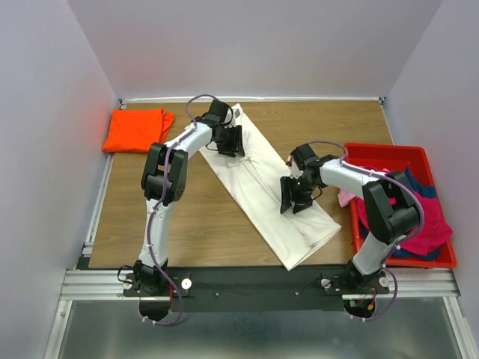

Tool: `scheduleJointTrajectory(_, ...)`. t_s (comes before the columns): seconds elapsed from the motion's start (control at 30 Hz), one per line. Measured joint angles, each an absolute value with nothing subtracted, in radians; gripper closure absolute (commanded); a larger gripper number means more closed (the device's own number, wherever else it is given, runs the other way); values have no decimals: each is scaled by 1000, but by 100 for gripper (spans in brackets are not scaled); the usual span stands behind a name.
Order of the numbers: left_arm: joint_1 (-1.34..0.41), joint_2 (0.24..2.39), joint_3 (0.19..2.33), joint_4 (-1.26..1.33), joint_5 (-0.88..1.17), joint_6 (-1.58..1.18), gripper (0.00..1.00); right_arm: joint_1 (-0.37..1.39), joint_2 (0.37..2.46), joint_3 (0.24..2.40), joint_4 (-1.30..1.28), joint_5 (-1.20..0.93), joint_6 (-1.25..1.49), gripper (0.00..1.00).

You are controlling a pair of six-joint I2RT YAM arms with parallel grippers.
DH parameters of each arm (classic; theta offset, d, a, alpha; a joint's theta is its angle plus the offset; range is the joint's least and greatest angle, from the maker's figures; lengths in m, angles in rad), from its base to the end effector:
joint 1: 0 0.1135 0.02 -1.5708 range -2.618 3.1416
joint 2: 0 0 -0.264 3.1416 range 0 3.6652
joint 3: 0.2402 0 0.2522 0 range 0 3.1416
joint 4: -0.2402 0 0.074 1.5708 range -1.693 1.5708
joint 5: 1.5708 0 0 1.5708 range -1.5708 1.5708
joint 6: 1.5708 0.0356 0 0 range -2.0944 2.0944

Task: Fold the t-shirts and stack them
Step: Fold the tshirt

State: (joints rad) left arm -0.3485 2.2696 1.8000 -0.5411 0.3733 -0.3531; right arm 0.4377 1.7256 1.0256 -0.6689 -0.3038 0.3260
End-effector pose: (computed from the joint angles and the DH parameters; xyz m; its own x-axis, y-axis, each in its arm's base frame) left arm 0.4583 -0.1803 0.1675 -0.9201 -0.0083 -0.3916 0.1939 0.8591 -0.4736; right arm 0.2748 0.1403 0.1566 -0.9875 -0.1247 -0.0961 -0.1504 0.9276 0.3419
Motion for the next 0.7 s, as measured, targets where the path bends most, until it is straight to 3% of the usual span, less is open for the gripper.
scheduleJointTrajectory(0.4, -348, 2391, 1983, -517, 381, -258, 45, 610, 1871, 1169, -636, -398, 485, 41)
scheduleJointTrajectory(0.7, -347, 2494, 2133, -484, 458, -219, 45, 638, 1958, 1272, -628, -449, 566, 41)
